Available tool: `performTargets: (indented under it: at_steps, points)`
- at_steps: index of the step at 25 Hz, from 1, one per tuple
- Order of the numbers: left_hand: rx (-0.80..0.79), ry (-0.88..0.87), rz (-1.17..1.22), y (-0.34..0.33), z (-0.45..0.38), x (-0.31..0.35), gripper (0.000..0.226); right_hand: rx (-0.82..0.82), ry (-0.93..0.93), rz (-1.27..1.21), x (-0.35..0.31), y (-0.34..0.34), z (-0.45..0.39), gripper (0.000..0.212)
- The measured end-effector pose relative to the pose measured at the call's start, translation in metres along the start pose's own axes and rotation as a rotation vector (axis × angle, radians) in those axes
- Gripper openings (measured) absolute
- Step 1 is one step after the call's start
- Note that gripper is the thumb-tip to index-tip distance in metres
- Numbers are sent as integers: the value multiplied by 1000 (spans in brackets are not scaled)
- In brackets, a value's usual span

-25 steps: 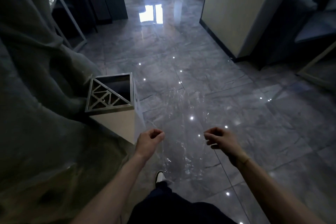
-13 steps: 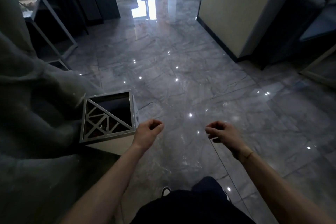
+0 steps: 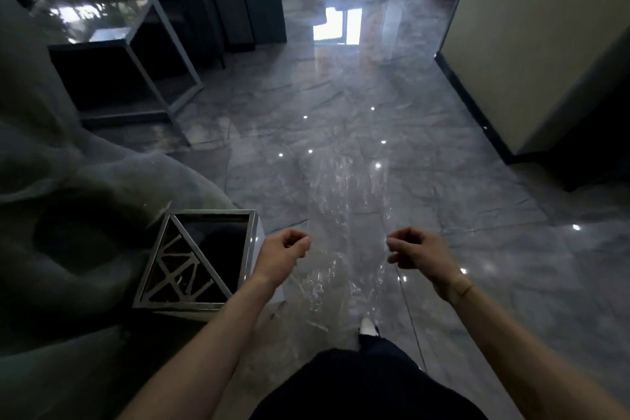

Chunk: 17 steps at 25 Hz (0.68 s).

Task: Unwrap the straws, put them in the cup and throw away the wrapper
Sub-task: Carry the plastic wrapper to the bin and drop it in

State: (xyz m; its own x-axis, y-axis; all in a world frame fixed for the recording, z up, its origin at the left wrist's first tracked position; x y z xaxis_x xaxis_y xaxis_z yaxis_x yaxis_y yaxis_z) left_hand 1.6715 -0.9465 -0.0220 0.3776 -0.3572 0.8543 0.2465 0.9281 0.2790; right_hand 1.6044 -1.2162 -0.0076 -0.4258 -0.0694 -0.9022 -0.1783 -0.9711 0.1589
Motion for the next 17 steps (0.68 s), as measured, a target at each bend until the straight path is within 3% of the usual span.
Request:
performTargets:
  at_steps: [8,17]
  points:
    - [223,173,174,-16,-30,12,6,-157,51,80,-50,10,-108,14]
    - [500,428,558,23,-13,-47,8,-425,139,309,-76,-105,-169,10]
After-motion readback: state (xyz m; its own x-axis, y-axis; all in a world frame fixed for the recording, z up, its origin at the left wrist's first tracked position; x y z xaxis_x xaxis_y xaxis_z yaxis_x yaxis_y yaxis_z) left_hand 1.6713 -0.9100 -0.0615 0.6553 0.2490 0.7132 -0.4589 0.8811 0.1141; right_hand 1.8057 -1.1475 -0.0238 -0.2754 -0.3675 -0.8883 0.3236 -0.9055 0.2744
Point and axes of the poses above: each hand's wrist, its own z-axis away from the middle knuckle, its own y-axis out of the back of the hand, x = y × z, the point moved 7 cm from there along -z, towards the middle knuckle, and after that the axes turned 4 degrees about y, right-handed, at the moved point
